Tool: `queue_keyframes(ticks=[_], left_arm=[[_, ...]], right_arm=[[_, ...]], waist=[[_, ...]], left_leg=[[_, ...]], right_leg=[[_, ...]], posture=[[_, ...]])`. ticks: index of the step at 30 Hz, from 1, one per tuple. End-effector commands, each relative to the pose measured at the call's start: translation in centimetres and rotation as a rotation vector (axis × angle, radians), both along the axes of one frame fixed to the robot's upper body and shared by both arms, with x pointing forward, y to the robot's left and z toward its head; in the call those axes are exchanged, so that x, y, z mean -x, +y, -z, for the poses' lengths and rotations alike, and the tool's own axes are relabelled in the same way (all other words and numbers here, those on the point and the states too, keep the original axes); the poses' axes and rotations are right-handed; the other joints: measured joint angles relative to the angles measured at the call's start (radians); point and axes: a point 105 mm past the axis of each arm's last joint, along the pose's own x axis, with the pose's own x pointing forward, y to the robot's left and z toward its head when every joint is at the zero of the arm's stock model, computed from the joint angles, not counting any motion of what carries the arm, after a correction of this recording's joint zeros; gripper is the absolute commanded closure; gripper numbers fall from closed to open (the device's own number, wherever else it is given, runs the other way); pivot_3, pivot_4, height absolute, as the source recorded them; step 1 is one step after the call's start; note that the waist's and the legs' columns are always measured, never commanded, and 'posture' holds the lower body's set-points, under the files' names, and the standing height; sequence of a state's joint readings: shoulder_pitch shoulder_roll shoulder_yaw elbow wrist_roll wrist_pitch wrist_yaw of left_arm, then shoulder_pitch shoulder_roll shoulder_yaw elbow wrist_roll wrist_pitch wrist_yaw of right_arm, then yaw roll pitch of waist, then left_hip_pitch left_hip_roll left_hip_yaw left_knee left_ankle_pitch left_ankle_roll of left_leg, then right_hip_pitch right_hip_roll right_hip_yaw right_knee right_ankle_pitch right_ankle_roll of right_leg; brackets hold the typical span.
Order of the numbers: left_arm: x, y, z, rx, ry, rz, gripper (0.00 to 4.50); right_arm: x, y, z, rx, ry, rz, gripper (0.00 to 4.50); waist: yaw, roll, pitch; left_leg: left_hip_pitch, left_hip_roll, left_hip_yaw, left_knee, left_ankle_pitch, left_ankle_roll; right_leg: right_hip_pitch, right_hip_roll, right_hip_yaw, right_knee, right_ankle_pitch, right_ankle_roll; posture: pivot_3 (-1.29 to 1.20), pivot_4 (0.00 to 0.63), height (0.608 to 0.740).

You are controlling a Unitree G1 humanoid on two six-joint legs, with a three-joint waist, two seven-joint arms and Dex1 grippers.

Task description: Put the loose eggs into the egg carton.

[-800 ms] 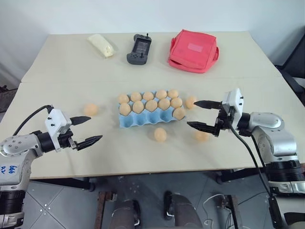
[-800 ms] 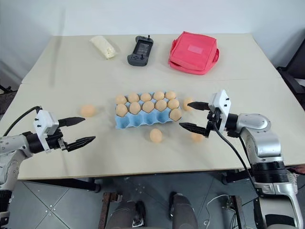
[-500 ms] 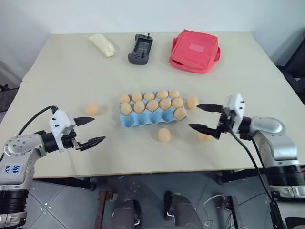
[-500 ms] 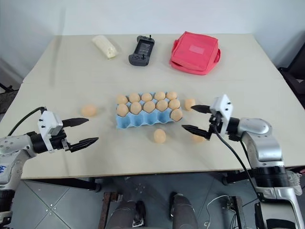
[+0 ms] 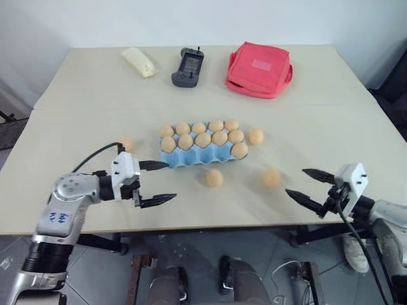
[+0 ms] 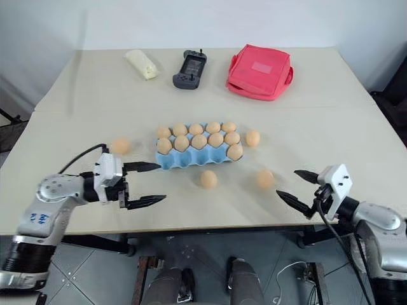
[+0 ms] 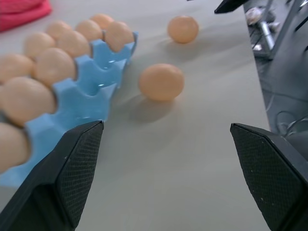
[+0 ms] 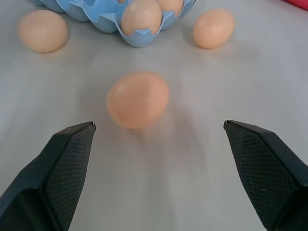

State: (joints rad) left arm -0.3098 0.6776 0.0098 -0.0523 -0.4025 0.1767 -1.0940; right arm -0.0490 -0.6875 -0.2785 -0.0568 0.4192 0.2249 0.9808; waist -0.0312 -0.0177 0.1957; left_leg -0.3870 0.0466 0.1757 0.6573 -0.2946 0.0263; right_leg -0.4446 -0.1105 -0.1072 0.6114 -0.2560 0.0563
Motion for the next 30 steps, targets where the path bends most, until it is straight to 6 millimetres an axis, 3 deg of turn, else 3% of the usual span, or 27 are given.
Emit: queue_keyframes(ticks=[1,13,16,19,27,30], left_arm=[[-0.4,0.0,-1.4,0.034,-0.027,-0.002,0.01],[-0.1,0.5,-1.4,0.048,-0.013,-0.040,0.01],[0.3,0.4,-1.4,0.056,-0.005,-0.043,0.00],[0.5,0.7,-1.3,0.053,0.000,-0.056,0.00],[0.5,1.1,-1.4,0.057,-0.001,-0.078,0.00],[0.4,1.1,-1.5,0.058,-0.005,-0.080,0.00]], right_arm=[[-1.1,0.4,-0.8,-0.014,-0.035,-0.005,0.00],[-4.9,3.4,1.8,-0.032,0.034,-0.103,0.00],[-5.4,4.0,1.9,-0.036,0.020,-0.122,0.60],[-5.7,4.1,1.7,-0.039,0.003,-0.124,1.56],[-6.0,4.6,1.0,-0.050,-0.002,-0.151,1.56],[-6.0,4.5,1.0,-0.040,0.018,-0.149,0.92]], waist=[[-0.002,0.000,0.000],[0.003,0.000,0.000],[0.004,0.000,0.000],[0.003,0.000,0.000],[0.002,0.000,0.000],[0.003,0.000,0.000]], left_leg=[[0.000,0.000,0.000,0.000,0.000,0.000],[-0.001,0.000,0.000,0.001,0.006,0.002],[-0.001,0.000,0.000,0.001,0.006,0.002],[-0.001,0.000,0.000,0.001,0.006,0.001],[0.000,0.000,0.000,0.002,0.005,0.000],[0.000,0.000,0.000,0.002,0.005,-0.001]], right_leg=[[0.000,0.000,0.000,0.000,0.000,0.000],[0.000,0.000,0.000,0.001,0.001,-0.001],[0.000,0.000,-0.001,0.001,0.001,-0.001],[0.000,0.000,0.000,0.001,0.001,-0.001],[0.000,0.000,0.000,0.002,0.001,-0.001],[0.000,0.000,0.000,0.002,0.001,-0.001]], posture=[[0.00,0.150,0.740],[0.00,0.150,0.740],[0.00,0.150,0.740],[0.00,0.150,0.740],[0.00,0.150,0.740],[0.00,0.150,0.740]])
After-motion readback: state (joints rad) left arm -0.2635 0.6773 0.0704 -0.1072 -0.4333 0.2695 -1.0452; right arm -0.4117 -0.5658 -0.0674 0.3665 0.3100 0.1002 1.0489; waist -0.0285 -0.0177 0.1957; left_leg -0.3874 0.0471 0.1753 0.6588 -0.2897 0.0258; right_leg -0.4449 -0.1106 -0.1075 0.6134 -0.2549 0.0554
